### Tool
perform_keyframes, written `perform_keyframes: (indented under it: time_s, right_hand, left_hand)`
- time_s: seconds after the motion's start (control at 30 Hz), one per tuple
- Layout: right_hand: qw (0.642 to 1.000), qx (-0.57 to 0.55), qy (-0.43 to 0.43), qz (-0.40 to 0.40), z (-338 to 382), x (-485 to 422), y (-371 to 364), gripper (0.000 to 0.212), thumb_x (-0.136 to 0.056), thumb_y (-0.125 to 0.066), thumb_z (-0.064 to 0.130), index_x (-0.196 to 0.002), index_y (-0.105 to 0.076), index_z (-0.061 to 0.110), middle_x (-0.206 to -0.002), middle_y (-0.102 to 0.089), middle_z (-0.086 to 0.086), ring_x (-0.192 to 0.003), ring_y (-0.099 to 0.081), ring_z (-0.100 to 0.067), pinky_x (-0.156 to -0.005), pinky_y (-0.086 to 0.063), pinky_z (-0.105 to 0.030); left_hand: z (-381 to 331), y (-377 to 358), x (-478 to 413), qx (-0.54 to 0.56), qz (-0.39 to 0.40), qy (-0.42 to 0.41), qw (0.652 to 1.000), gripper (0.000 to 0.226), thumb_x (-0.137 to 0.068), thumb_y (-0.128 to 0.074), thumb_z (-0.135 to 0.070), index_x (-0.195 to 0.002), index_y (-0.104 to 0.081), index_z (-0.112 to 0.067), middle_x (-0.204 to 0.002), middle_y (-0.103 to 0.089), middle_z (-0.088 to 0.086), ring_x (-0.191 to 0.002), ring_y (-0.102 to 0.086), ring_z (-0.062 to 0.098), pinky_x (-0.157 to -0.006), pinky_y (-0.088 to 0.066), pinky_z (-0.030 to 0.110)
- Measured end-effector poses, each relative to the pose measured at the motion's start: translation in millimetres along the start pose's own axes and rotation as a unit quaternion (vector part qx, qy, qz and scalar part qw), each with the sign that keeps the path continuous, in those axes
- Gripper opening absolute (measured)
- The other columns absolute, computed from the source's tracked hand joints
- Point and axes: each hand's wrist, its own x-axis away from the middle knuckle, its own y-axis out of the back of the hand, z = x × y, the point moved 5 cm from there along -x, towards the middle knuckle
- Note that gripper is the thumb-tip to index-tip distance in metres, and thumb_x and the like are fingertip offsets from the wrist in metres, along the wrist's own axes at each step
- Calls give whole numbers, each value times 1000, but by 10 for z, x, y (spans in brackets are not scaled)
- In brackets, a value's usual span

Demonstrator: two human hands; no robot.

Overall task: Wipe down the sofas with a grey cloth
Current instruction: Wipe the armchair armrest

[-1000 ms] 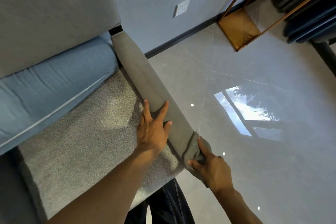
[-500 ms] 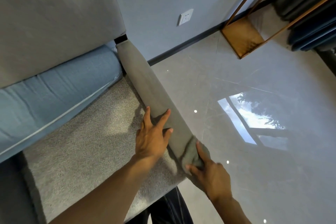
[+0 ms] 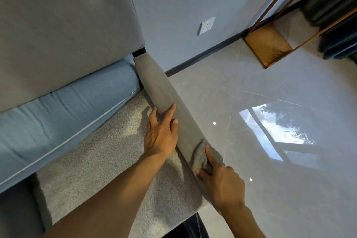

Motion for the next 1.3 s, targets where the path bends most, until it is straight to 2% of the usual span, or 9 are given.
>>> perform_keyframes:
  time_s: [0.2, 0.3, 0.47, 0.57, 0.67, 0.77, 0.9, 1.1, 1.3]
  right_hand:
    - [997, 60, 33, 17, 485, -689, 256, 103, -77, -71, 63, -157, -10, 40, -123, -55, -2, -100, -64, -22, -68, -42, -30]
    - [996, 62, 59, 14, 499, -749, 321, 102, -78, -64, 72, -157, -9, 38, -121, -56, -3, -101, -63, -23, -69, -45, -32]
    - [991, 16, 72, -108, 345, -362, 124, 92, -88, -44, 76, -159, -2, 36, -104, -63, -4, -85, -60, -21, -72, -48, -33]
    - [974, -2, 75, -212, 303, -274, -23, 79, -92, -44, 70, -154, -34, 22, -130, -48, -16, -110, -49, -32, -89, -45, -44]
    - [959, -118, 136, -221, 430, -346, -93, 66, -99, -48, 52, -151, -39, 12, -156, -32, -15, -141, -36, -32, -111, -40, -49]
    - [934, -194, 205, -218, 669, -611, -36, 55, -103, -53, 35, -152, -38, 13, -161, -30, -2, -149, -26, -17, -118, -34, -42]
    - [916, -206, 213, -272, 1084, -1136, 221, 44, -102, -55, 29, -141, -54, 7, -149, -48, -10, -138, -42, -25, -113, -38, -42]
    - [930, -129, 189, -289, 849, -702, 24, 38, -100, -49, 36, -125, -67, 15, -121, -58, -7, -111, -52, -28, -95, -39, -39]
    - [907, -138, 211, -336, 969, -905, 149, 33, -96, -52, 31, -117, -73, 16, -103, -64, -5, -94, -55, -27, -83, -33, -30]
  left_hand:
    - [-6, 171, -187, 54, -34, 17, 998, 44, -108, -29, -52, -152, -26, -60, -169, -5, -2, -141, -41, 30, -105, -45, 46]
    - [24, 172, -220, 65, -38, 13, 997, 44, -108, -30, -53, -151, -24, -62, -169, -9, -2, -139, -44, 30, -104, -47, 49]
    - [35, 105, -190, 90, -27, 10, 995, 46, -107, -30, -54, -150, -16, -66, -167, -9, -2, -139, -44, 30, -104, -49, 54]
    - [29, 86, -195, 110, -24, 18, 993, 47, -107, -31, -54, -150, -17, -66, -167, -10, 0, -136, -47, 31, -104, -50, 53]
    - [22, 95, -203, 113, -32, 14, 993, 47, -108, -32, -51, -152, -20, -62, -166, -11, 2, -134, -49, 32, -102, -51, 50]
    - [46, 80, -232, 120, -38, 6, 992, 46, -107, -33, -51, -151, -24, -61, -166, -13, 3, -136, -48, 31, -106, -49, 47]
    - [112, 104, -283, 118, -47, -12, 992, 44, -107, -34, -51, -149, -29, -63, -163, -19, 1, -137, -47, 27, -101, -46, 36]
    - [117, 201, -327, 104, -44, -16, 993, 41, -106, -35, -54, -143, -29, -69, -164, -17, -3, -138, -47, 27, -104, -50, 51]
    - [16, 328, -508, 81, -59, 3, 995, 45, -107, -37, -50, -150, -29, -61, -167, -5, 0, -141, -42, 30, -108, -47, 46]
